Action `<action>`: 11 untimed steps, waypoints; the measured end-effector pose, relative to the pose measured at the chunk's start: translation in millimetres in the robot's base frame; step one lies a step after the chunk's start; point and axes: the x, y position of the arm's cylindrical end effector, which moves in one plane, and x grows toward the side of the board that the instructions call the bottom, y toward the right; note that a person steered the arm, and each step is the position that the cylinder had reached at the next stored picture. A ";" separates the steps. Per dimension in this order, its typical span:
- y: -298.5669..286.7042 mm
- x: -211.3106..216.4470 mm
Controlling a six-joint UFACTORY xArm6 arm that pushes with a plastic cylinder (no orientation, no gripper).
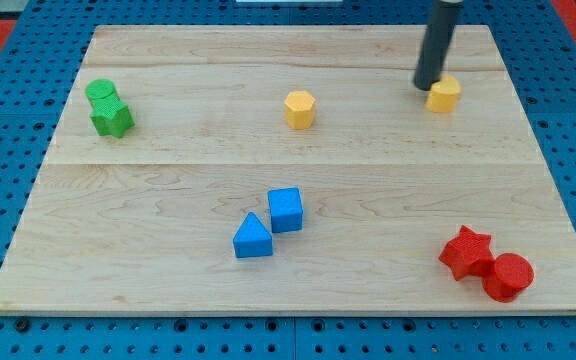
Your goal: Push the yellow heart towards red star
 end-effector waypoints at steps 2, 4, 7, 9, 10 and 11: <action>20.8 4.1; 72.7 9.2; 9.3 76.6; -14.3 94.0; -2.5 129.8; 36.7 118.9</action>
